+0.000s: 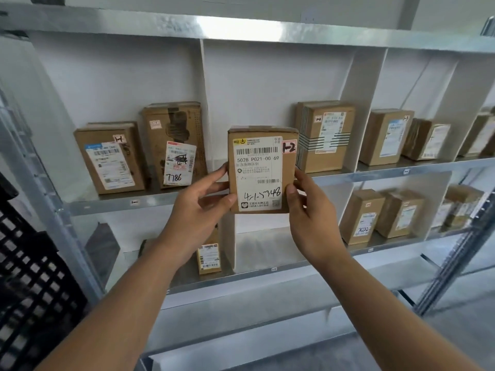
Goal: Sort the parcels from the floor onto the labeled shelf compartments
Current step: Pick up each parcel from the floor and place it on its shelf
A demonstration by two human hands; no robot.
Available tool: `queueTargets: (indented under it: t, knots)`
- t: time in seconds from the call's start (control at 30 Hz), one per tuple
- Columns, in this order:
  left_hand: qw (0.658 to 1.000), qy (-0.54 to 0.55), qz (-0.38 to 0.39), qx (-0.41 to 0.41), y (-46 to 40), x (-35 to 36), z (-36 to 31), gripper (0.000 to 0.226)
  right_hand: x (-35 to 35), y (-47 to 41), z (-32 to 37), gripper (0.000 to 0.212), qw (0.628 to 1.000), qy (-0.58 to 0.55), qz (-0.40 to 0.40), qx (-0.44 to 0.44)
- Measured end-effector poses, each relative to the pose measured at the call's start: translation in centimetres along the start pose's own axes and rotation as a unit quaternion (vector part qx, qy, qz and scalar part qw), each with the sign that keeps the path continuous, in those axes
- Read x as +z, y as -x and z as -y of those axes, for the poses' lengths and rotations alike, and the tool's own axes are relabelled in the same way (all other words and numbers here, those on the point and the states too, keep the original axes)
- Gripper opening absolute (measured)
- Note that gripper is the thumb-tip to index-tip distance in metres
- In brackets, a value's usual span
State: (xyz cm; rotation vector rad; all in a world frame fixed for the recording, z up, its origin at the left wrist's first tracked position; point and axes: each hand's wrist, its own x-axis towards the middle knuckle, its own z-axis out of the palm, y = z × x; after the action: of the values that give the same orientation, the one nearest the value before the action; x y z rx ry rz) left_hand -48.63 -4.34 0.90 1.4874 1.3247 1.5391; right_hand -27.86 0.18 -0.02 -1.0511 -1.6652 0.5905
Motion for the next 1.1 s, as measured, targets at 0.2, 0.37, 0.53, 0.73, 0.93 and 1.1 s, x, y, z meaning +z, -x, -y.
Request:
queueTargets:
  t: [0.2,0.37,0.53,0.73,0.93,1.1]
  knots:
    - [1.0,-0.005,0.004,-0.005,-6.9,2.2,3.7,0.058,0.9,-6.0,-4.9,0.038,1.0,0.004,0.001,0.011]
    - [1.0,-0.023,0.001,-0.009,-10.8,3.3,5.9,0.061,1.8,-9.8,-8.4,0.037,1.0,-0.007,0.01,0.013]
    - [0.999,-0.033,-0.024,-0.02,-12.8,4.3,6.9,0.06,2.2,-12.5,-10.1,0.033,0.999,-0.029,0.037,0.006]
    - [0.993,-0.085,-0.073,-0.03,-13.1,6.4,7.6,0.058,1.9,-14.8,-13.4,0.037,0.994,-0.071,0.083,-0.016]
    - [0.985,-0.116,-0.122,-0.041,-13.0,8.8,8.2,0.057,1.0,-15.8,-16.0,0.035,0.985,-0.109,0.13,-0.028]
    - [0.983,-0.123,-0.13,-0.039,-13.6,9.5,9.2,0.058,0.8,-16.8,-17.1,0.033,0.985,-0.101,0.137,-0.031]
